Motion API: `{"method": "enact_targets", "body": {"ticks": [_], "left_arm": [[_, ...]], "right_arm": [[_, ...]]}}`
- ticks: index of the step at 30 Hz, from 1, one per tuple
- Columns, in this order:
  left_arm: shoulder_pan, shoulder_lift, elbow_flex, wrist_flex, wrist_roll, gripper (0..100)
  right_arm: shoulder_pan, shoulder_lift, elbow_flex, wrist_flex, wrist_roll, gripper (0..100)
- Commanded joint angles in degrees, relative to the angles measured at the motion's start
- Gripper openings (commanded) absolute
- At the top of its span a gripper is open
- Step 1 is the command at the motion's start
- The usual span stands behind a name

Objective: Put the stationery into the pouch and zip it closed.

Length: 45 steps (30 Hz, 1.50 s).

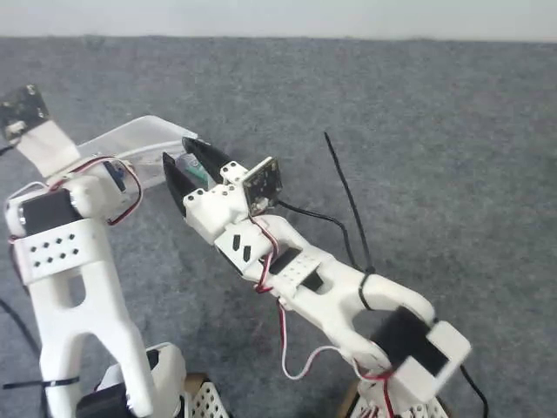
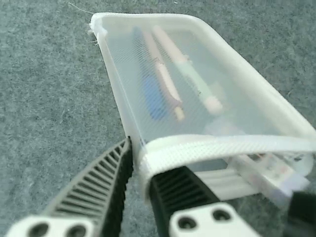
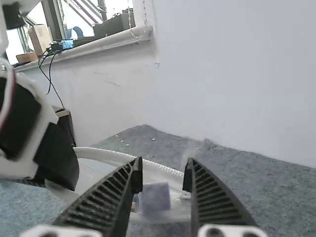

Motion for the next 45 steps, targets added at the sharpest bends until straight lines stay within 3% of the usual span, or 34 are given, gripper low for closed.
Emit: {"method": "enact_targets", "body": {"ticks": [1,7,14,27,33,45], "left_arm": [[-0.1,-0.4,-0.8,-0.7,-0.7,1],[-0.1,-0.4,-0.8,-0.8,-0.7,1],[-2.0,-0.7,-0.9,-0.8,-0.6,1],[-12.3,-0.8,-3.7,0.1,-0.4,1],[-14.8,-0.8,-3.8,-0.1,0.8,1],[-14.6,-0.8,-3.8,-0.1,0.8,1]], "right_arm": [[-0.4,-8.6,1.9,0.4,-0.5,12.3],[-0.3,-16.3,6.6,0.7,-0.6,12.3],[0.0,-16.7,3.1,13.1,-2.3,12.3],[5.9,-15.6,-13.7,48.9,-4.8,12.7],[6.3,-4.2,-24.5,56.6,-4.4,12.8],[6.5,24.0,-59.7,87.3,0.0,12.8]]}}
